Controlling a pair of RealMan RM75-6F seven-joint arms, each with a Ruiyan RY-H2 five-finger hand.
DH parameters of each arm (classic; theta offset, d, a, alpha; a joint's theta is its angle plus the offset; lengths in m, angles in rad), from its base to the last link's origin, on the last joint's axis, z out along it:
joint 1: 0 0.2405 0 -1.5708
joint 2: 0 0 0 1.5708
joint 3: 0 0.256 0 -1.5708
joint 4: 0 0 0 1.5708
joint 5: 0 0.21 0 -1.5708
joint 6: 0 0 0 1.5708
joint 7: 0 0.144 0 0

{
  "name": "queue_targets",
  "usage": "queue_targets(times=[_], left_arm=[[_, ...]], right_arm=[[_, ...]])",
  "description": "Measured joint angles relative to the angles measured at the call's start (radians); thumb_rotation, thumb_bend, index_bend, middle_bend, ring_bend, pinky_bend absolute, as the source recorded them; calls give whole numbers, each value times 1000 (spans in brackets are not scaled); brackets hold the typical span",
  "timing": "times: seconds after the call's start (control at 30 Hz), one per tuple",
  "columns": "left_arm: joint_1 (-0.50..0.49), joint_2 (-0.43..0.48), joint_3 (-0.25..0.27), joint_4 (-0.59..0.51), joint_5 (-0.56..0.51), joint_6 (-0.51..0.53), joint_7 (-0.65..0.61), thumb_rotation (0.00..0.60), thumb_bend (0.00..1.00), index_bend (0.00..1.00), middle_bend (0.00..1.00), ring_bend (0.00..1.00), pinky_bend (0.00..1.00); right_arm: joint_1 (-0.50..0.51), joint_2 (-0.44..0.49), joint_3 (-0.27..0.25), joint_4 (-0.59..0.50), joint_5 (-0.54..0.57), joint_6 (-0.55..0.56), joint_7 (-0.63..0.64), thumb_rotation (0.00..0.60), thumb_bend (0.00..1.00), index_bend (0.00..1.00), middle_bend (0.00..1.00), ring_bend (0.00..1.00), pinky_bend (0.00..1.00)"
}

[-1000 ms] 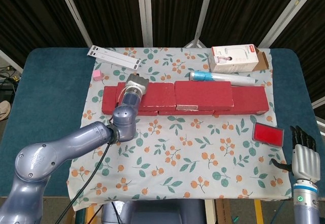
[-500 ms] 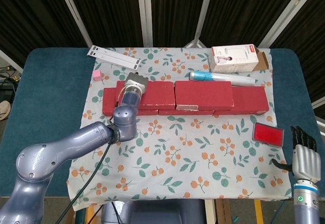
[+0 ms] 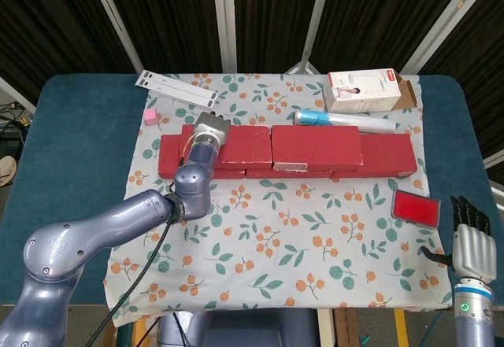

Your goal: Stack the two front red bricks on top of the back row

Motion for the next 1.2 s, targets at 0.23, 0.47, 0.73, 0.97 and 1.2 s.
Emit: queue_targets(times=[0.23, 0.47, 0.73, 0.97, 1.2], left_arm=[[5, 5, -9, -15, 11, 5, -5, 600, 0, 110, 41, 0, 139], [9, 8, -13, -27, 21, 16, -9, 600, 0, 96, 19, 0, 139], [13, 11, -22, -41, 18, 25, -10, 600, 0, 78, 0, 0, 139], [16, 12, -30, -46, 22, 23, -19, 600, 0, 73, 0, 0, 139], [24, 9, -34, -43, 30, 15, -37, 600, 0, 73, 0, 0, 139]], right_arm=[[0, -1, 1, -1, 2, 3, -2, 600, 68, 0, 0, 0, 0], [-2, -1, 3, -3, 4, 7, -3, 600, 68, 0, 0, 0, 0], [-3, 0, 4, -4, 9, 7, -4, 600, 68, 0, 0, 0, 0], [-3, 0, 4, -5, 11, 7, -6, 600, 68, 0, 0, 0, 0], [-4, 0, 3, -8, 11, 7, -6, 600, 68, 0, 0, 0, 0]])
